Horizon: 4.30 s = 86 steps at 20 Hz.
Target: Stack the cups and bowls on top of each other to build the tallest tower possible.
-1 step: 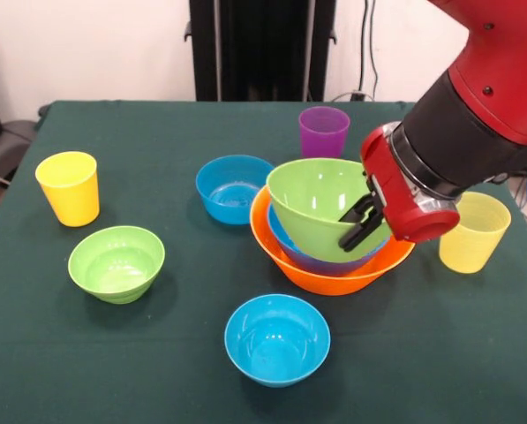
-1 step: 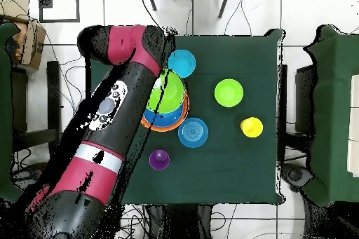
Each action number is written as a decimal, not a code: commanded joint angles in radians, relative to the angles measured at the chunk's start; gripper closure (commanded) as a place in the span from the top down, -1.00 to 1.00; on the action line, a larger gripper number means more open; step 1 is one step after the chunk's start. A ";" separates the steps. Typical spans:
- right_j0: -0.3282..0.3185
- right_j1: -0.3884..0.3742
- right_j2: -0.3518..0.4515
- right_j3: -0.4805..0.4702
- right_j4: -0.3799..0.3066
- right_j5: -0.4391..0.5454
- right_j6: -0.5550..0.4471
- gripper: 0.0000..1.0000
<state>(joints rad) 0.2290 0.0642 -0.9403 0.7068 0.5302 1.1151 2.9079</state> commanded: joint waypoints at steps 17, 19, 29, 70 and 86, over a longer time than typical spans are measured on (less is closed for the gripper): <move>0.057 -0.097 0.137 0.174 0.023 -0.055 0.180 -1.00; 0.063 -0.108 0.142 0.193 0.020 -0.063 0.170 -1.00; 0.076 -0.163 0.170 0.279 0.005 -0.097 0.123 -1.00; 0.083 -0.073 0.255 0.336 -0.002 -0.253 0.084 -1.00; 0.074 -0.076 0.273 0.345 -0.024 -0.293 0.079 -1.00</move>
<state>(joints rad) 0.3159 -0.0355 -0.8191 1.0064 0.5362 0.8653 2.9335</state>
